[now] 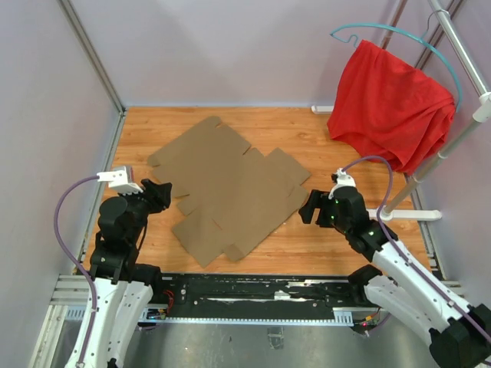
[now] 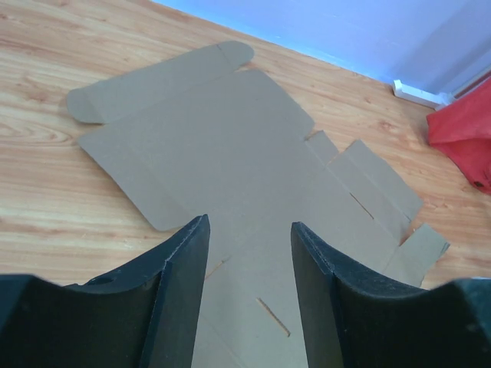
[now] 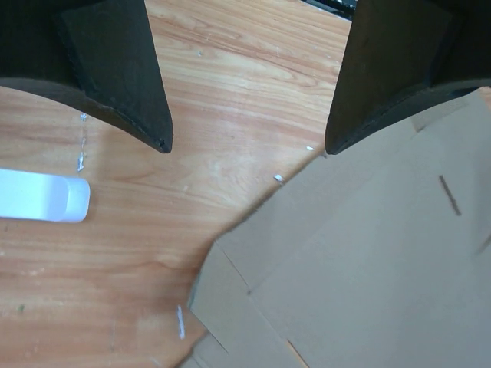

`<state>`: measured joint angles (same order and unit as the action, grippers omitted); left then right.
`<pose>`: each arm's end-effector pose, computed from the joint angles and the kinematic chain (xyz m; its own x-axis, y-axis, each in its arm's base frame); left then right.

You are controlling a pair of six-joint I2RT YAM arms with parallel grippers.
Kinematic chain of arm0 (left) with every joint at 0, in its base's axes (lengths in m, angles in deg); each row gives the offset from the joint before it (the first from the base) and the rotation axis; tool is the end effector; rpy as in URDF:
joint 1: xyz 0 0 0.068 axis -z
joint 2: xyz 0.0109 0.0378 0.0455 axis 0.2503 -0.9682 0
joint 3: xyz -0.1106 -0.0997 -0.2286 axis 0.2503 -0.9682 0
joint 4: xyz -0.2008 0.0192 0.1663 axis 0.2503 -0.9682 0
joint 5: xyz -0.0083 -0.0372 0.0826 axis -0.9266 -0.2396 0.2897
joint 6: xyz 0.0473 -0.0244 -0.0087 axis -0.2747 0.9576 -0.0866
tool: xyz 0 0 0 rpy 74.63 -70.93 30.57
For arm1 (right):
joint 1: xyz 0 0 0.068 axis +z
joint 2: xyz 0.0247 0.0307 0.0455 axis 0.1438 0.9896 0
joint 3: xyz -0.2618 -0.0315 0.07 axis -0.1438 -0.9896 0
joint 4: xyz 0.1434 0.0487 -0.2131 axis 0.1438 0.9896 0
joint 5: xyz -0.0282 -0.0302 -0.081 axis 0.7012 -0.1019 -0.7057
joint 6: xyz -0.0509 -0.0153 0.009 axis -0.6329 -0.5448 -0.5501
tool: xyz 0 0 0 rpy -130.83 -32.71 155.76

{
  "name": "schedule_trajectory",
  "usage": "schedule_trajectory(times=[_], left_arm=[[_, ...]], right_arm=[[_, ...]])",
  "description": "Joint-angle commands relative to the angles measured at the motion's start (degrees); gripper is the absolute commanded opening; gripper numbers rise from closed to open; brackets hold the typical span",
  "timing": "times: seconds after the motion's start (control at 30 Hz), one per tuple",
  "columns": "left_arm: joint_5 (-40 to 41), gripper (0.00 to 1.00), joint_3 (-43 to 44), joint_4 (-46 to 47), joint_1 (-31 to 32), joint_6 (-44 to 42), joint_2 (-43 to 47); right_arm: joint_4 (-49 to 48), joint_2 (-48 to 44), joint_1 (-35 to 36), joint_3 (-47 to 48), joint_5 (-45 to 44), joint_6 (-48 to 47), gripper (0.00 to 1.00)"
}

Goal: Fold the paper box

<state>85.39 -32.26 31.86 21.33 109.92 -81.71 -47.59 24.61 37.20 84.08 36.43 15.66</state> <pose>0.1113 -0.0131 0.2999 -0.1837 -0.3462 -0.9200 0.0450 0.9320 -0.3597 0.1467 0.0792 0.2399 -0.5864 0.2977 -0.7533 -0.1528 0.8727 0.4638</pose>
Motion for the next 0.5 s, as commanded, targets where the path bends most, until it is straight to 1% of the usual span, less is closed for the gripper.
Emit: schedule_trajectory(times=[0.0, 0.27, 0.37, 0.47], left_arm=[[-0.7, 0.53, -0.2, 0.0, -0.2, -1.2, 1.0], [-0.7, 0.53, -0.2, 0.0, 0.2, -1.2, 1.5], [-1.0, 0.53, -0.3, 0.0, 0.3, -1.1, 1.3], [-1.0, 0.53, -0.2, 0.1, 0.3, -1.2, 1.4]], right_arm=[[2.0, 5.9, 0.4, 1.8, 1.4, 2.9, 0.82], [-5.7, 13.7, 0.4, -1.7, 6.9, 7.0, 0.83], [-10.4, 16.3, 0.6, -3.2, 10.1, 9.3, 0.82], [-13.6, 19.9, 1.2, -4.1, 11.3, 12.1, 0.81]])
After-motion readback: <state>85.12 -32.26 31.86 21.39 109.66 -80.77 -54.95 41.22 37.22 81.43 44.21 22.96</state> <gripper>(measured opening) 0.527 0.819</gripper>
